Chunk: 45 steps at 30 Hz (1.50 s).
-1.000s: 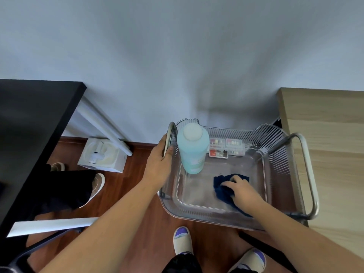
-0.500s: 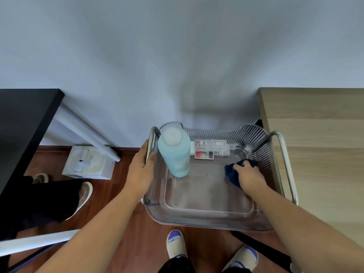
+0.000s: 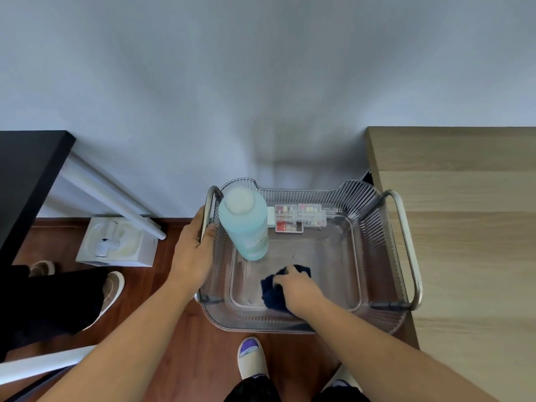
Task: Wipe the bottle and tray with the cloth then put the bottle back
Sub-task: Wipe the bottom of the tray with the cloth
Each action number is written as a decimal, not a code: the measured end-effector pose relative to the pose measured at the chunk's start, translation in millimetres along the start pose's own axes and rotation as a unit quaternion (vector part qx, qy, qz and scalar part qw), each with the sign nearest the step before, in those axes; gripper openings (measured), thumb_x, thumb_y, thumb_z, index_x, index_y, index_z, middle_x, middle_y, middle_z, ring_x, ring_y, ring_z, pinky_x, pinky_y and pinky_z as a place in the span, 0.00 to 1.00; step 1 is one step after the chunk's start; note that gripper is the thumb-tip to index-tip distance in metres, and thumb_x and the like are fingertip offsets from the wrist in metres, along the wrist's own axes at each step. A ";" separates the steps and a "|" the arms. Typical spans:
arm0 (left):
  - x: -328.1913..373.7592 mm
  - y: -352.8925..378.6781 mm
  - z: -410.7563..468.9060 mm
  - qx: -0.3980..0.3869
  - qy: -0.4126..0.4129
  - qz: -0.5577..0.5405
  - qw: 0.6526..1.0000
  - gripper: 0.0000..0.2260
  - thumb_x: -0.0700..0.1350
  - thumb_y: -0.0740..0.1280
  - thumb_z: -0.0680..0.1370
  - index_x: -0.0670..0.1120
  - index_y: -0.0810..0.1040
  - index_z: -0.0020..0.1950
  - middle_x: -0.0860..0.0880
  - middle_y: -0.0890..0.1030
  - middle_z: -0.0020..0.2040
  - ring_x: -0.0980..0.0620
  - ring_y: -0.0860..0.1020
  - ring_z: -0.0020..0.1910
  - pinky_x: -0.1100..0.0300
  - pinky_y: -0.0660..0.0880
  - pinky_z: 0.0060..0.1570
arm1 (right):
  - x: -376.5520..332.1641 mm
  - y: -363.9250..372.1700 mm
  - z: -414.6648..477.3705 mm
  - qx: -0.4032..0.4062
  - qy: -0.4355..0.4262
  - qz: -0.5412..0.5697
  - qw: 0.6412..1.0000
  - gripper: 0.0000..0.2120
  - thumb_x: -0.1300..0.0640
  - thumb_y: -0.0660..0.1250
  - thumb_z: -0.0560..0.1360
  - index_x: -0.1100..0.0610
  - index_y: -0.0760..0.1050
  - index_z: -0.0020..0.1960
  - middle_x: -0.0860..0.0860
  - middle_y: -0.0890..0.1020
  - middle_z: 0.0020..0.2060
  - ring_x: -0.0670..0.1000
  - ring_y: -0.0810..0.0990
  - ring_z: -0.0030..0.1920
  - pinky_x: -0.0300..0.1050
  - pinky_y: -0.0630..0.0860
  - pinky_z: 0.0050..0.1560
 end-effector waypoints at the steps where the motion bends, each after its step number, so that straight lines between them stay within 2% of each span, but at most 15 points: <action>1: 0.0 -0.1 0.3 0.002 -0.001 0.001 1.000 0.19 0.45 0.58 0.82 0.63 0.68 0.70 0.79 0.73 0.53 0.82 0.68 0.53 0.75 0.62 0.53 | 0.8 -4.3 6.7 0.007 0.008 -0.004 1.000 0.22 0.62 0.62 0.76 0.52 0.67 0.70 0.58 0.62 0.70 0.64 0.64 0.67 0.57 0.70 0.66; 3: -0.2 0.1 0.9 0.001 0.002 0.000 1.000 0.19 0.44 0.58 0.82 0.62 0.69 0.69 0.73 0.75 0.56 0.79 0.69 0.55 0.73 0.63 0.54 | 15.8 -14.2 14.9 0.036 0.030 -0.007 0.999 0.26 0.65 0.63 0.76 0.52 0.64 0.72 0.57 0.60 0.70 0.64 0.62 0.68 0.58 0.71 0.64; 7: -3.5 0.6 1.5 0.001 -0.004 0.000 1.000 0.18 0.45 0.58 0.82 0.60 0.70 0.69 0.60 0.77 0.62 0.64 0.73 0.60 0.63 0.66 0.60 | 71.9 -39.1 18.8 0.103 0.090 -0.009 0.991 0.28 0.70 0.65 0.72 0.52 0.66 0.68 0.56 0.62 0.68 0.64 0.62 0.68 0.60 0.73 0.62; 12: -8.0 0.2 3.4 0.011 -0.018 -0.004 1.000 0.16 0.47 0.59 0.82 0.62 0.71 0.68 0.58 0.78 0.62 0.56 0.74 0.63 0.55 0.68 0.64 | 121.3 -43.7 9.3 0.108 0.167 -0.033 0.979 0.33 0.70 0.66 0.72 0.52 0.59 0.71 0.57 0.59 0.70 0.65 0.62 0.68 0.57 0.76 0.55; 14: -12.0 1.0 3.9 0.014 -0.032 -0.012 0.999 0.15 0.47 0.59 0.81 0.61 0.72 0.66 0.51 0.79 0.62 0.48 0.74 0.63 0.48 0.69 0.66 | 121.3 -34.9 3.5 0.097 0.179 -0.065 0.977 0.31 0.67 0.66 0.73 0.54 0.59 0.72 0.58 0.60 0.70 0.65 0.64 0.67 0.54 0.76 0.54; 16: -12.9 1.3 3.9 0.022 -0.042 -0.019 0.999 0.14 0.48 0.60 0.81 0.62 0.72 0.64 0.48 0.79 0.61 0.44 0.74 0.62 0.44 0.70 0.65 | 117.6 -23.1 -3.2 0.087 0.173 -0.096 0.976 0.27 0.65 0.64 0.75 0.56 0.61 0.71 0.59 0.63 0.68 0.63 0.69 0.64 0.51 0.76 0.55; 20: -11.5 1.1 3.6 0.032 -0.047 -0.029 0.998 0.14 0.48 0.60 0.80 0.63 0.73 0.62 0.50 0.79 0.60 0.45 0.75 0.61 0.44 0.71 0.64 | 111.2 4.9 -22.4 0.044 0.133 -0.076 0.987 0.19 0.65 0.62 0.76 0.58 0.68 0.67 0.59 0.69 0.65 0.60 0.76 0.60 0.50 0.77 0.56; 25: -14.6 1.3 2.6 0.032 -0.048 -0.030 0.998 0.14 0.46 0.60 0.81 0.57 0.72 0.66 0.48 0.78 0.62 0.45 0.74 0.62 0.45 0.70 0.65 | 81.9 13.4 -34.8 0.003 0.080 -0.016 0.997 0.19 0.68 0.63 0.75 0.57 0.73 0.64 0.57 0.72 0.64 0.59 0.77 0.59 0.49 0.76 0.59; 28: -9.9 2.1 1.4 0.025 -0.036 -0.025 0.999 0.15 0.46 0.60 0.81 0.57 0.72 0.67 0.54 0.78 0.60 0.52 0.75 0.59 0.56 0.70 0.60 | 29.5 11.8 -19.6 0.002 -0.010 -0.012 1.000 0.19 0.66 0.64 0.75 0.56 0.74 0.64 0.58 0.74 0.63 0.59 0.77 0.59 0.51 0.76 0.60; 32: -3.5 0.8 -0.5 0.028 -0.027 0.000 0.999 0.15 0.46 0.59 0.82 0.59 0.72 0.66 0.66 0.76 0.51 0.72 0.74 0.50 0.78 0.65 0.44 | -53.3 17.5 9.7 0.034 -0.097 -0.012 0.995 0.16 0.62 0.61 0.77 0.57 0.72 0.65 0.58 0.75 0.62 0.59 0.75 0.60 0.52 0.74 0.60; 34: -1.0 -0.7 -1.6 0.029 -0.019 0.006 0.999 0.15 0.44 0.58 0.81 0.60 0.72 0.66 0.68 0.76 0.48 0.79 0.72 0.47 0.83 0.65 0.40 | -76.2 20.2 20.6 0.048 -0.118 -0.046 0.991 0.17 0.61 0.61 0.78 0.56 0.70 0.66 0.57 0.75 0.63 0.58 0.76 0.60 0.51 0.73 0.60; 38: 0.2 -0.9 -1.9 0.017 -0.017 0.008 1.000 0.17 0.43 0.58 0.81 0.58 0.72 0.67 0.66 0.77 0.52 0.79 0.71 0.49 0.81 0.65 0.44 | -63.9 23.8 26.2 0.057 -0.111 -0.054 0.991 0.22 0.61 0.62 0.77 0.52 0.66 0.69 0.58 0.70 0.65 0.60 0.73 0.62 0.53 0.73 0.62; 43: 0.4 0.1 -0.1 0.005 0.002 -0.005 1.000 0.18 0.41 0.58 0.81 0.55 0.72 0.68 0.56 0.79 0.60 0.60 0.75 0.57 0.64 0.68 0.55 | 26.1 9.3 10.6 0.093 -0.030 0.000 0.995 0.21 0.62 0.63 0.75 0.50 0.68 0.67 0.57 0.70 0.64 0.60 0.75 0.59 0.51 0.75 0.58; 45: -1.6 0.4 0.3 0.008 -0.001 -0.005 1.000 0.18 0.42 0.58 0.81 0.55 0.71 0.69 0.54 0.79 0.61 0.57 0.74 0.59 0.60 0.68 0.58 | 74.2 0.6 -0.9 0.124 0.034 0.020 0.991 0.21 0.62 0.64 0.74 0.50 0.69 0.66 0.57 0.71 0.63 0.60 0.77 0.57 0.51 0.75 0.56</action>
Point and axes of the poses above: each hand's wrist, its own z-axis towards the middle knuckle, its own y-axis out of the palm, x = y × z, the point moved 5 cm from there along z, towards the middle knuckle
